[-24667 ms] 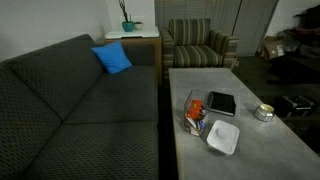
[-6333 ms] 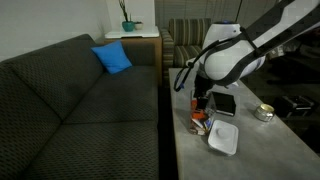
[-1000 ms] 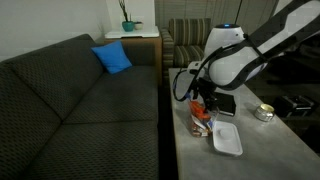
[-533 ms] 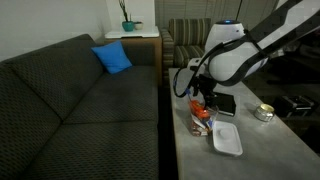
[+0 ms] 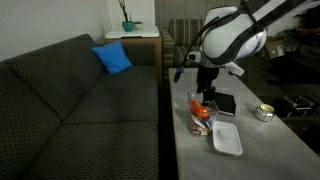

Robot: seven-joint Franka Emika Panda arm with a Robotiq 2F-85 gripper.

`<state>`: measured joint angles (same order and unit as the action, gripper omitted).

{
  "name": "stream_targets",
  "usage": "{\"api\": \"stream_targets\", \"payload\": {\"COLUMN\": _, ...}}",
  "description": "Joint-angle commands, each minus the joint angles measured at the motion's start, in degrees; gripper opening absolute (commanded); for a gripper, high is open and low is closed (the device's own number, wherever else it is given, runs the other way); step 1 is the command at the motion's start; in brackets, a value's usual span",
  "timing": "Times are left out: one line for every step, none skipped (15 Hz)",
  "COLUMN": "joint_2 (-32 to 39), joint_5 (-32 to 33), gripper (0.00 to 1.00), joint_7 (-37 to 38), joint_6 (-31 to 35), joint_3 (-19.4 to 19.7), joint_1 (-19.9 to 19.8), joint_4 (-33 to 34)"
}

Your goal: Remove the orange object from the storage container and put it on the table

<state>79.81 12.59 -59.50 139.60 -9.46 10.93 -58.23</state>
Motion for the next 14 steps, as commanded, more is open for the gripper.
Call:
{"api": "stream_targets", "payload": {"joint_2": -0.6, "joint_5": -4.6, "gripper": 1.00, "joint_7": 5.8, "joint_6": -5.3, "joint_3": -1.9, "joint_1": -0.7, "joint_4": 0.3}}
{"api": "stream_targets", "payload": {"joint_2": -0.3, "joint_5": -6.2, "gripper": 1.00, "joint_7": 6.8, "joint_6": -6.6, "joint_3": -2.8, "joint_1": -1.1, "joint_4": 0.7}}
{"api": "stream_targets", "payload": {"joint_2": 0.3, "joint_5": -7.6, "gripper": 1.00, "joint_7": 8.3, "joint_6": -7.6, "joint_3": -3.2, "joint_1": -1.1, "joint_4": 1.4}}
{"api": "stream_targets", "payload": {"joint_2": 0.7, "joint_5": -8.6, "gripper": 1.00, "joint_7": 9.7, "joint_6": -8.1, "joint_3": -3.3, "joint_1": -1.1, "joint_4": 1.8}}
{"api": "stream_targets", "payload": {"joint_2": 1.1, "joint_5": -9.4, "gripper": 1.00, "joint_7": 11.4, "joint_6": -8.3, "joint_3": -3.1, "joint_1": -0.9, "joint_4": 2.2}}
{"api": "stream_targets", "payload": {"joint_2": 1.9, "joint_5": -10.0, "gripper": 1.00, "joint_7": 13.4, "joint_6": -8.2, "joint_3": -2.6, "joint_1": -0.6, "joint_4": 2.9}}
{"api": "stream_targets", "payload": {"joint_2": 2.3, "joint_5": -10.4, "gripper": 1.00, "joint_7": 15.1, "joint_6": -8.2, "joint_3": -2.3, "joint_1": -0.5, "joint_4": 3.2}}
{"api": "stream_targets", "payload": {"joint_2": 3.4, "joint_5": -9.9, "gripper": 1.00, "joint_7": 17.0, "joint_6": -8.5, "joint_3": -2.4, "joint_1": -0.5, "joint_4": 4.4}}
{"api": "stream_targets", "payload": {"joint_2": 4.0, "joint_5": -9.8, "gripper": 1.00, "joint_7": 18.2, "joint_6": -8.6, "joint_3": -2.5, "joint_1": -0.5, "joint_4": 4.9}}
{"api": "stream_targets", "payload": {"joint_2": 4.0, "joint_5": -10.3, "gripper": 1.00, "joint_7": 18.8, "joint_6": -8.3, "joint_3": -2.3, "joint_1": -0.4, "joint_4": 4.8}}
{"api": "stream_targets", "payload": {"joint_2": 4.5, "joint_5": -10.2, "gripper": 1.00, "joint_7": 19.5, "joint_6": -8.4, "joint_3": -2.4, "joint_1": -0.5, "joint_4": 5.1}}
{"api": "stream_targets", "payload": {"joint_2": 4.9, "joint_5": -10.1, "gripper": 1.00, "joint_7": 19.9, "joint_6": -8.3, "joint_3": -2.5, "joint_1": -0.5, "joint_4": 5.6}}
{"api": "stream_targets", "payload": {"joint_2": 5.3, "joint_5": -10.2, "gripper": 1.00, "joint_7": 19.8, "joint_6": -8.5, "joint_3": -2.8, "joint_1": -0.8, "joint_4": 5.9}}
{"api": "stream_targets", "payload": {"joint_2": 5.1, "joint_5": -10.1, "gripper": 1.00, "joint_7": 19.4, "joint_6": -8.9, "joint_3": -3.7, "joint_1": -1.3, "joint_4": 5.8}}
